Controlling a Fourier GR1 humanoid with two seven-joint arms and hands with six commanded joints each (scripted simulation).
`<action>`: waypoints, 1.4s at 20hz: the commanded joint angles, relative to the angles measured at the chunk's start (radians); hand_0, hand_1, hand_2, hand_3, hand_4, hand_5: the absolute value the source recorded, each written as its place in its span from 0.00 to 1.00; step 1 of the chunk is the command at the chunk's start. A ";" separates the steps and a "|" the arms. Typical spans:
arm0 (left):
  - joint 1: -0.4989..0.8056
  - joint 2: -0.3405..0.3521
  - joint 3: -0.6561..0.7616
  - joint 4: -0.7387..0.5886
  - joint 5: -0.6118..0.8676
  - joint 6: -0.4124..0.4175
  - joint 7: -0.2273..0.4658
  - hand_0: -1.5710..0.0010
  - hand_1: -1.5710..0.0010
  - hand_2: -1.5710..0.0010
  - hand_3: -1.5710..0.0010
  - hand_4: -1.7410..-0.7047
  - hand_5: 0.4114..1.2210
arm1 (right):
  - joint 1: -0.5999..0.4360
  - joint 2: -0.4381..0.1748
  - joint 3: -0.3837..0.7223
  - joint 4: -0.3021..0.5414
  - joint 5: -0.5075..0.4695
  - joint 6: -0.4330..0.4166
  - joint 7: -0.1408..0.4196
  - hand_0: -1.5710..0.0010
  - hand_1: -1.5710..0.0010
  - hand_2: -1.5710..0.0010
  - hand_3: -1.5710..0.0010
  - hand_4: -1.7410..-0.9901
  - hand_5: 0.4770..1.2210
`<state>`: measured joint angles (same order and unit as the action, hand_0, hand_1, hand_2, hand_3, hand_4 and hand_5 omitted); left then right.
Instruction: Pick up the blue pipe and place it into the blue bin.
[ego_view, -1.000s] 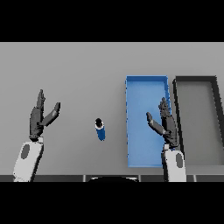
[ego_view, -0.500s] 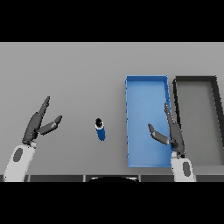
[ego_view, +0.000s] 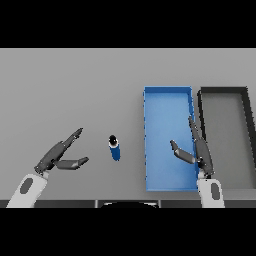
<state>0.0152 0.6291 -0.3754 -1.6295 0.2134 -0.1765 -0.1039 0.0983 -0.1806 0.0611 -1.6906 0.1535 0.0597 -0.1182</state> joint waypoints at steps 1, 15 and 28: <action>-0.006 -0.009 -0.020 -0.015 -0.009 -0.002 0.023 1.00 1.00 1.00 1.00 0.61 0.11 | -0.001 0.000 0.006 0.003 0.013 -0.003 0.008 1.00 1.00 1.00 1.00 0.77 0.19; -0.137 -0.274 -0.168 0.138 -0.147 0.039 0.049 1.00 1.00 1.00 1.00 0.58 0.06 | 0.002 0.019 0.003 -0.013 0.003 -0.012 0.042 1.00 1.00 1.00 1.00 0.71 0.20; -0.207 -0.447 -0.182 0.301 -0.151 0.061 -0.008 0.99 0.90 0.80 0.82 0.48 0.25 | 0.025 0.001 -0.015 -0.016 -0.014 0.000 -0.009 1.00 1.00 1.00 1.00 0.70 0.24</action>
<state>-0.1919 0.1807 -0.5577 -1.3282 0.0621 -0.1160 -0.1113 0.1232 -0.1794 0.0465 -1.7065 0.1399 0.0595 -0.1262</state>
